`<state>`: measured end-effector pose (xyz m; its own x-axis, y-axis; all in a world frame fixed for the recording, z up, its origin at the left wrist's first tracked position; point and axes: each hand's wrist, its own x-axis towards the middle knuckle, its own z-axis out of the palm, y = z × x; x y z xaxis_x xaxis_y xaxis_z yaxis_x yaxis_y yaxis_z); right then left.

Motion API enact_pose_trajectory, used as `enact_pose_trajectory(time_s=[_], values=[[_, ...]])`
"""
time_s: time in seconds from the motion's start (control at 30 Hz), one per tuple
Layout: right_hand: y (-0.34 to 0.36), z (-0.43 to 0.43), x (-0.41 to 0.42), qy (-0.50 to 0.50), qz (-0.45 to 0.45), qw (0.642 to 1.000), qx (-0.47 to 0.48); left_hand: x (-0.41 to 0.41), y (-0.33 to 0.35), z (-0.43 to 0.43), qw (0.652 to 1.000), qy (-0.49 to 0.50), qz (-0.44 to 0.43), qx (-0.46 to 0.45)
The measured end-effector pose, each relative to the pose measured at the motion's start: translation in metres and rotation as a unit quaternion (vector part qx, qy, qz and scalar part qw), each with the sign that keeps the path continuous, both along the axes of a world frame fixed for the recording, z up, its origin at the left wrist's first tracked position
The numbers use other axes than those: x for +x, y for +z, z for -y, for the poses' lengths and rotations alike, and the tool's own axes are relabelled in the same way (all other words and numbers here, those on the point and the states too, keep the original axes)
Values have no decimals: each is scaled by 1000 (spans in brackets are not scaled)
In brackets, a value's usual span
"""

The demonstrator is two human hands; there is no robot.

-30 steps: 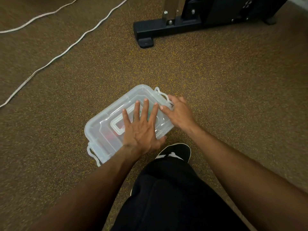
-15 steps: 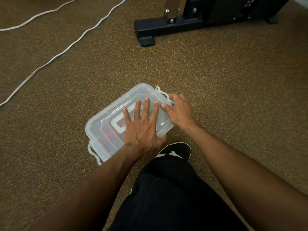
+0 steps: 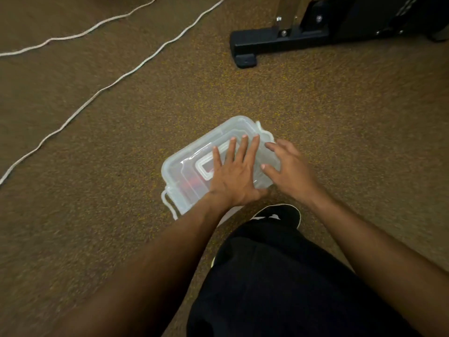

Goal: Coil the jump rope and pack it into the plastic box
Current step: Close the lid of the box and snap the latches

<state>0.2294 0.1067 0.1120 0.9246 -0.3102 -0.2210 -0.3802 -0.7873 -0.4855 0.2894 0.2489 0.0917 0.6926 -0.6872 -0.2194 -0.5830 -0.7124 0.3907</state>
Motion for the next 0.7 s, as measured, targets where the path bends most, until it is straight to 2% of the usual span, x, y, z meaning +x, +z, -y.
enact_pose_trajectory(time_s=[0.07, 0.1, 0.17, 0.23, 0.3, 0.47, 0.53, 0.63, 0.7], values=[[6, -11, -9, 48, 36, 997, -57, 5, 15, -12, 982, 51, -103, -148], [11, -19, -12, 74, 52, 993, -76, 6, 22, -22, 969, 78, -113, -207], [21, -35, -10, 135, 45, 986, -87, 3, 32, -46, 957, 122, -46, -258], [31, -53, -4, 209, -5, 974, -84, -4, 32, -75, 945, 182, 15, -272], [36, -72, 5, 287, -55, 951, -98, -14, 25, -105, 926, 261, 30, -270], [32, -109, 28, 388, -160, 886, -196, -32, 0, -150, 843, 454, -54, -283], [30, -113, 33, 397, -183, 874, -215, -37, -5, -154, 819, 489, -84, -288], [30, -115, 33, 409, -193, 862, -229, -42, -8, -154, 803, 519, -121, -267], [31, -116, 33, 408, -199, 862, -224, -42, -14, -152, 781, 539, -183, -257]])
